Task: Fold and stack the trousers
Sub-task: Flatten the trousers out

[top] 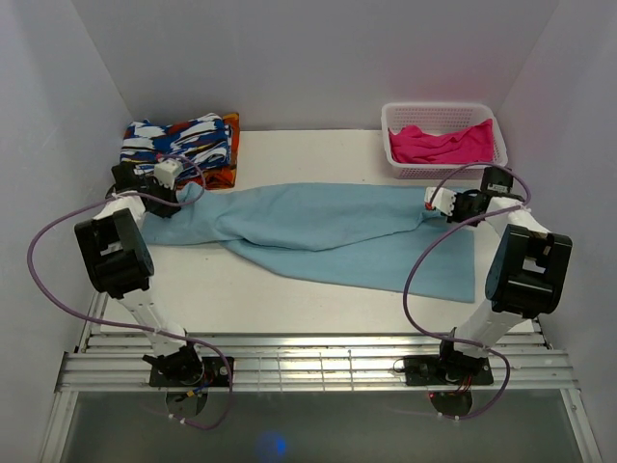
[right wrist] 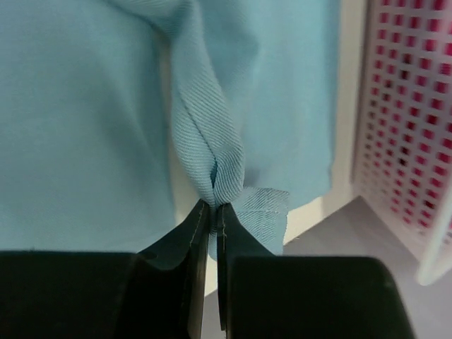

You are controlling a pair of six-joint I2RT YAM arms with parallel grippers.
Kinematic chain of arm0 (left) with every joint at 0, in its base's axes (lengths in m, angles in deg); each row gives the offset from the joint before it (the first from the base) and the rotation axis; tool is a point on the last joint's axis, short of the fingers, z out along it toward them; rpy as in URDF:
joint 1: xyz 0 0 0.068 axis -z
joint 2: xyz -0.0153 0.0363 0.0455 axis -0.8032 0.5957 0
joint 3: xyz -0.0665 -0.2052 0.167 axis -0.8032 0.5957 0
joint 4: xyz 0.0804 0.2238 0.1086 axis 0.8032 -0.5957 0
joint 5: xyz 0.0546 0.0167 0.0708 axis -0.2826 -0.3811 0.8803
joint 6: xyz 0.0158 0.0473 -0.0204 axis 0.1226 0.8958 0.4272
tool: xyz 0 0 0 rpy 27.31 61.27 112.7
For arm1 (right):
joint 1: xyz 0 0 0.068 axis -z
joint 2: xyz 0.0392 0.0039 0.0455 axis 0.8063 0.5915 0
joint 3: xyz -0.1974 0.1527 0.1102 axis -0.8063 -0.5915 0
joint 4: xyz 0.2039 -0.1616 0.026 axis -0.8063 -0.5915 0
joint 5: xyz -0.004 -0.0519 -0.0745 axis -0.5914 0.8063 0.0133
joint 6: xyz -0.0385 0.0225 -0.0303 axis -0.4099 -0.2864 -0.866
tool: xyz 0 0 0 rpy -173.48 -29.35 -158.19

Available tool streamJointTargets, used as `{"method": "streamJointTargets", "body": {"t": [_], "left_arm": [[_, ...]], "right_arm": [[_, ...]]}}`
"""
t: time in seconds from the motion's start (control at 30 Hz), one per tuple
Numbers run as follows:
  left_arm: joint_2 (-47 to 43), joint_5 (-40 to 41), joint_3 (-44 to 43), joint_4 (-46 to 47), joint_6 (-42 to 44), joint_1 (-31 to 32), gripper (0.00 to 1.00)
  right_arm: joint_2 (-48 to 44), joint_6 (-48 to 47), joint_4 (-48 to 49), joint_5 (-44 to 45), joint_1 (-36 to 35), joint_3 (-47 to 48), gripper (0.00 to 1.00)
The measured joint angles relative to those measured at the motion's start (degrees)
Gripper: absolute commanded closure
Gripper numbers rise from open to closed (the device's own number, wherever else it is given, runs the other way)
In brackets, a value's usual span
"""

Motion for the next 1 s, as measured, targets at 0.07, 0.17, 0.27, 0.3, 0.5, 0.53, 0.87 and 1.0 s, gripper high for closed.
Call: {"method": "streamJointTargets", "body": {"t": [0.07,0.17,0.27,0.3,0.5,0.53,0.87,1.0], "left_arm": [[-0.52,0.66,3.58,-0.35,2.32,0.81,1.00],[-3.52,1.33,7.41,-1.86,5.86,0.79,1.00],[-8.79,2.40,11.13,-7.96,10.12,0.00,1.00],[-10.23,2.47,11.47,-11.52,11.43,-0.50,1.00],[-14.58,1.36,10.45,-29.94,18.58,-5.53,1.00],[-15.30,1.18,10.08,-32.46,19.56,-6.47,1.00],[-17.70,-9.38,-12.15,-42.91,15.43,-12.00,1.00],[-13.35,-11.87,-21.70,-36.30,8.46,-11.21,1.00]], "right_arm": [[-0.20,-0.68,-0.68,1.07,-0.04,-1.95,0.92],[-1.77,-3.06,-1.73,2.97,0.31,-6.73,0.92],[-4.48,-6.23,-3.43,4.28,1.29,-11.06,0.92],[-5.22,-7.37,-4.11,4.63,2.08,-11.87,0.92],[-7.21,-13.88,-7.15,5.11,11.02,-12.41,0.92],[-7.26,-14.56,-7.91,5.07,12.37,-12.15,0.92],[-7.63,-14.08,-14.67,-2.69,16.96,0.59,0.92],[-6.97,-12.26,-12.52,-5.88,15.41,6.16,0.92]]}}
